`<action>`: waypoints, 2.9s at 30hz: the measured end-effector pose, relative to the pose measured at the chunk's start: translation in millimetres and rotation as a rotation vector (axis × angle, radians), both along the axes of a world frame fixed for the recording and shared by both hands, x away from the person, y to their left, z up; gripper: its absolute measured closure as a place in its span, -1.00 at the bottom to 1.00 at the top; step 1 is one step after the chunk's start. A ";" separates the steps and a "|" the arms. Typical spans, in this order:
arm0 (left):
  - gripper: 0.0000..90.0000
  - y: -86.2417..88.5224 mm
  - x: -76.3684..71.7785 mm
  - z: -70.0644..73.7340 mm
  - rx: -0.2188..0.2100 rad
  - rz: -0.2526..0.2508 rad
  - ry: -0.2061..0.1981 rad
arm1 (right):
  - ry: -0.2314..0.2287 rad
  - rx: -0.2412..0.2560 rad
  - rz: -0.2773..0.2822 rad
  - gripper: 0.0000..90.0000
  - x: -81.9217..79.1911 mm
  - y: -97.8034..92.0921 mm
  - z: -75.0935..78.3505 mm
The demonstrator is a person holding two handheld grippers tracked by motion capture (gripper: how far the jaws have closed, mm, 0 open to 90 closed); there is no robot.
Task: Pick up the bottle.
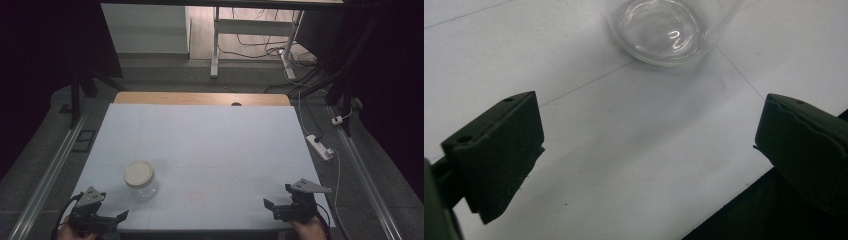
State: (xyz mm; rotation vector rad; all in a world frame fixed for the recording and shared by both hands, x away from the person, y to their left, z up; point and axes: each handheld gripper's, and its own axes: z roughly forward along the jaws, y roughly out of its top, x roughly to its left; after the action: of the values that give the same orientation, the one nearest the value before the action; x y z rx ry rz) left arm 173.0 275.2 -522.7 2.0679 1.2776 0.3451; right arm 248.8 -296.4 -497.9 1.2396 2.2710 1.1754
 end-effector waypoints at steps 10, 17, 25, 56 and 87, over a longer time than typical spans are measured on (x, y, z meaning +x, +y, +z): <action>-0.99 2.0 0.4 -0.1 -0.021 -0.012 0.004 | 0.004 -0.024 0.035 -1.00 0.1 3.6 -0.4; -0.99 1.7 1.6 -0.5 -0.019 -0.021 0.016 | 0.007 -0.029 0.036 -1.00 0.4 3.9 -0.6; -1.00 1.1 2.9 -1.1 -0.015 -0.025 0.029 | 0.014 -0.028 0.037 -1.00 0.7 4.3 -0.8; -1.00 -11.1 10.0 10.4 -0.025 -0.086 -0.061 | 0.035 -0.041 0.078 -1.00 2.3 6.7 -2.0; -1.00 -26.4 50.9 3.2 -0.093 -0.121 -0.060 | 0.066 -0.066 0.104 -1.00 5.0 10.3 -3.9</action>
State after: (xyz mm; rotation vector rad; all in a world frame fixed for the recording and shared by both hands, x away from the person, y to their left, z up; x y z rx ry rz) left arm 223.9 248.8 -519.5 2.0299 1.1072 0.2856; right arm 253.9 -286.1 -501.8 1.1652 2.4281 1.0991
